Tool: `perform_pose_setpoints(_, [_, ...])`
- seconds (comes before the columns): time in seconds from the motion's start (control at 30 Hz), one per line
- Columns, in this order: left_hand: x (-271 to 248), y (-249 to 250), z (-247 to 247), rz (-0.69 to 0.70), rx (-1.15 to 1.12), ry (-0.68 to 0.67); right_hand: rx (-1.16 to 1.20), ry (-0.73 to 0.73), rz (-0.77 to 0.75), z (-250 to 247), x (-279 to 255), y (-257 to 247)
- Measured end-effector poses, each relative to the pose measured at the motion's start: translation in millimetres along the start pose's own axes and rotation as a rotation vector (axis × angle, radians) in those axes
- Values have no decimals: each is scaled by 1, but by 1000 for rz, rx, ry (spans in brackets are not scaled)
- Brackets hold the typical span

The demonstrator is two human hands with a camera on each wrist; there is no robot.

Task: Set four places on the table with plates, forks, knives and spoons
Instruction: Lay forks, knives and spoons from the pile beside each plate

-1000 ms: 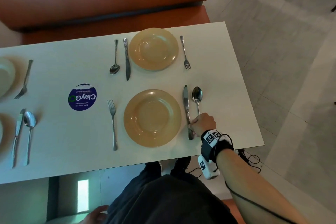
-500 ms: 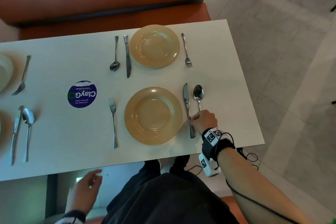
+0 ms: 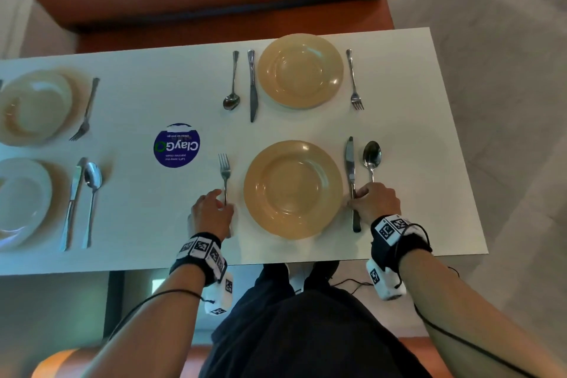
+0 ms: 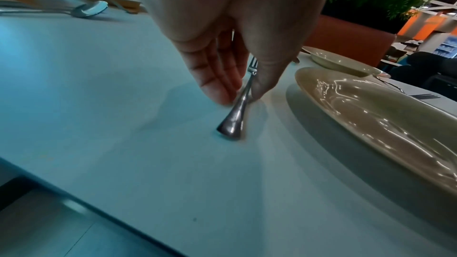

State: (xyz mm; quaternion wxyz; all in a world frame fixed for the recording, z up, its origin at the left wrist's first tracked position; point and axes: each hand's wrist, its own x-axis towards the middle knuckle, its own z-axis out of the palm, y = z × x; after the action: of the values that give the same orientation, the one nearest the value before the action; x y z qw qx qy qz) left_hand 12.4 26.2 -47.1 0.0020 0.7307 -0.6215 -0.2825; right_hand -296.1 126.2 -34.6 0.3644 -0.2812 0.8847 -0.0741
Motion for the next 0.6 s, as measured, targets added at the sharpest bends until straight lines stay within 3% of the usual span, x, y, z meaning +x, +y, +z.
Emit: perform_pose_setpoints(0.6, [10,11,7,86,7,-9,-10,-18,24,-3,-2,-4])
